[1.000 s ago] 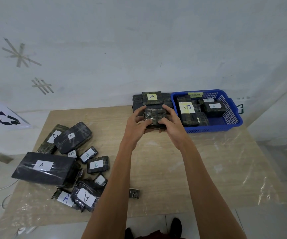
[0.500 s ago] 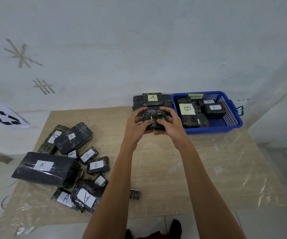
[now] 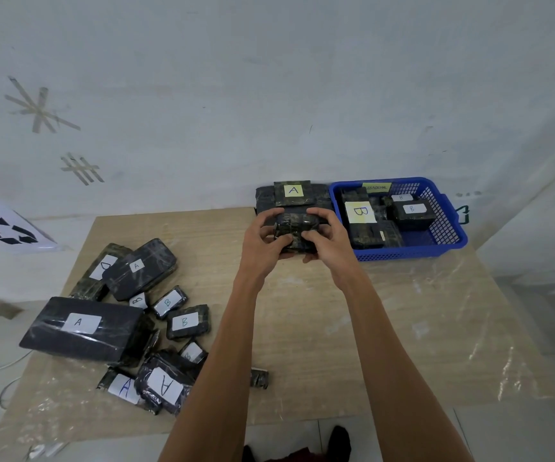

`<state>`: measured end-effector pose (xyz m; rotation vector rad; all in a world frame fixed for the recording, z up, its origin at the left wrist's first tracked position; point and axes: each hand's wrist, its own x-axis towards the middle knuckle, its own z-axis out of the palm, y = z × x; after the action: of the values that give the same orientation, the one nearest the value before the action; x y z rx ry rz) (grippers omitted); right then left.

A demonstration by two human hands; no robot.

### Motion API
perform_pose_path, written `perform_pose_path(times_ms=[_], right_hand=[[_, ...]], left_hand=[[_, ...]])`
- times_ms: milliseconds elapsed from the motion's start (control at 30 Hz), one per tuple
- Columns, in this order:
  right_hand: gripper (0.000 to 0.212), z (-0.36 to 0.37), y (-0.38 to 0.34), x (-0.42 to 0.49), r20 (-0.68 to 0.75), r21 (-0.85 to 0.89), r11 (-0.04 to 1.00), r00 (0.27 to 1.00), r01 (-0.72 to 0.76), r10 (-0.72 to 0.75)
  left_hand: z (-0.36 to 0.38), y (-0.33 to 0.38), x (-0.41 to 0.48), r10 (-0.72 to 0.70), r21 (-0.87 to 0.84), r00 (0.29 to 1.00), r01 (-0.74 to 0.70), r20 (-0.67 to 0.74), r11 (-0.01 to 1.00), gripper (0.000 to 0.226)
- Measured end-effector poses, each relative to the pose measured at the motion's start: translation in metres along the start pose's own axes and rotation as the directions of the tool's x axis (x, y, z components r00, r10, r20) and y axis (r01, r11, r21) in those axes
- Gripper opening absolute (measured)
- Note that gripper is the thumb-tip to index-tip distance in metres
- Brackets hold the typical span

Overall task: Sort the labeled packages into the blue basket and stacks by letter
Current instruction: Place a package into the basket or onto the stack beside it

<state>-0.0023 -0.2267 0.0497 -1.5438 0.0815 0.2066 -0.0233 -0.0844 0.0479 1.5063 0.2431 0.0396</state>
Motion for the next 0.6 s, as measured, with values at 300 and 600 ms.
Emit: perform_pose_path(times_ms=[300,600], right_hand=[[0.011,0.001,-0.002,0.006,-0.057,0.033,0.999,0.998,-0.022,0.024],[0.022,0.002,-0.003,0.007,-0.020,0.076,0.996,0.999,-0.036,0.038]], left_hand=[[0.001,0.004,0.003,-0.074,0.058,0.997,0.072,0.031,0.996,0.038],[0.005,0.010,0.004,-0.088,0.018,0.996,0.089,-0.032,0.996,0.010]])
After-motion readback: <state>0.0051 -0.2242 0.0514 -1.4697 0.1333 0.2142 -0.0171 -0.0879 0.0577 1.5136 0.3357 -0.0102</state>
